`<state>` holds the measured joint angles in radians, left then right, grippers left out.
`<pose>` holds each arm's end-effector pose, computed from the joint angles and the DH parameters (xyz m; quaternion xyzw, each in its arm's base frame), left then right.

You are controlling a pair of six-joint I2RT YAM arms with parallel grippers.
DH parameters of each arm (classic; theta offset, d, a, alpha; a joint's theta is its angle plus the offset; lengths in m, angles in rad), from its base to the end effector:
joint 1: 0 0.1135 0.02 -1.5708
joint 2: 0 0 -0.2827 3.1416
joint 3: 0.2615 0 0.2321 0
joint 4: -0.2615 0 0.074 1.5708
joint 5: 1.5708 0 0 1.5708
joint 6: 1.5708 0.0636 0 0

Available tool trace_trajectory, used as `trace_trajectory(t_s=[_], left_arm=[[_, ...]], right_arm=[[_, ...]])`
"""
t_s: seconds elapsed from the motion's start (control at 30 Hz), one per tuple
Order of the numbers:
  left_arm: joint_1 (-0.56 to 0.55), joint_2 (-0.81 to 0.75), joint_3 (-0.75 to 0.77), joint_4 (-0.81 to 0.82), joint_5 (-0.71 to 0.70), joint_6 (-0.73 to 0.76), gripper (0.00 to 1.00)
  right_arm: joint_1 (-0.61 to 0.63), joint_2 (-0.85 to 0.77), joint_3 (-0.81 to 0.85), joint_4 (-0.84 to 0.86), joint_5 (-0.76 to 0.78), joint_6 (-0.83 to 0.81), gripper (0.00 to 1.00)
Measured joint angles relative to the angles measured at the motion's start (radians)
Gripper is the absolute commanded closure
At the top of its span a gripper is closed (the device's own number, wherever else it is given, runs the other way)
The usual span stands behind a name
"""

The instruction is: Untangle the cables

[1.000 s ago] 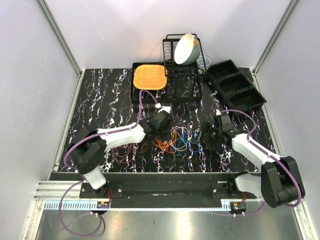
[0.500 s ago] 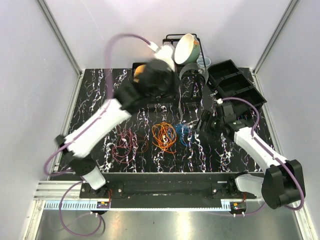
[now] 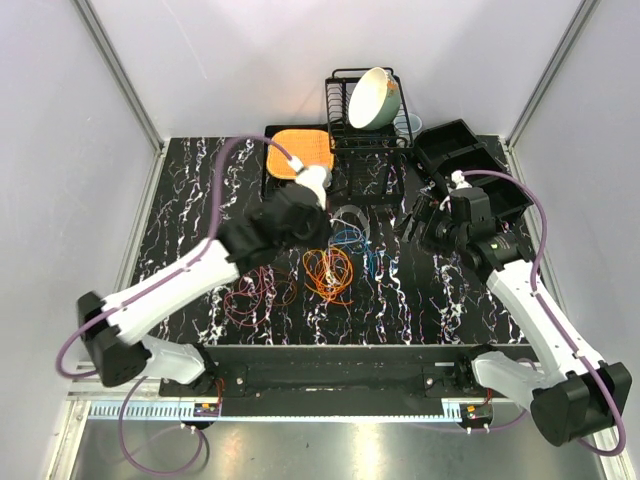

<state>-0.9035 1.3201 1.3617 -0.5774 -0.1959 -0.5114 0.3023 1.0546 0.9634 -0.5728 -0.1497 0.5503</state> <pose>0.1884 -0.2191 0.3870 0.1210 0.8577 -0.2554 0.4294 0.2043 0.0737 0.3143 0.0784 0.8936 0.2418 0.3699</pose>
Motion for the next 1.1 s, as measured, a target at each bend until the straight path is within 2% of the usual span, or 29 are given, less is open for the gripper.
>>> trace_trajectory(t_s=[0.1,0.17,0.43,0.57,0.7,0.87,1.1], left_arm=[[0.0,0.04,-0.086,-0.029,0.037,-0.021,1.0],[0.0,0.036,-0.084,-0.035,0.047,-0.023,1.0],[0.006,0.031,0.104,-0.005,0.051,-0.023,1.0],[0.034,0.047,0.175,-0.012,0.049,-0.085,1.0],[0.106,0.071,0.229,-0.023,0.049,-0.171,1.0],[0.21,0.072,0.239,-0.022,0.068,-0.284,1.0],[0.424,0.068,0.076,0.078,0.259,-0.459,1.0]], right_arm=[[0.0,0.011,0.006,0.0,-0.02,-0.005,0.14],[0.0,0.034,0.006,0.006,-0.058,-0.004,0.15],[0.005,0.095,-0.085,0.172,-0.34,0.036,0.18],[0.009,0.081,-0.174,0.336,-0.449,0.05,0.21],[0.019,0.114,-0.251,0.52,-0.526,0.084,0.23],[0.059,0.154,-0.321,0.711,-0.523,0.114,0.23],[0.089,0.209,-0.329,0.867,-0.488,0.098,0.23]])
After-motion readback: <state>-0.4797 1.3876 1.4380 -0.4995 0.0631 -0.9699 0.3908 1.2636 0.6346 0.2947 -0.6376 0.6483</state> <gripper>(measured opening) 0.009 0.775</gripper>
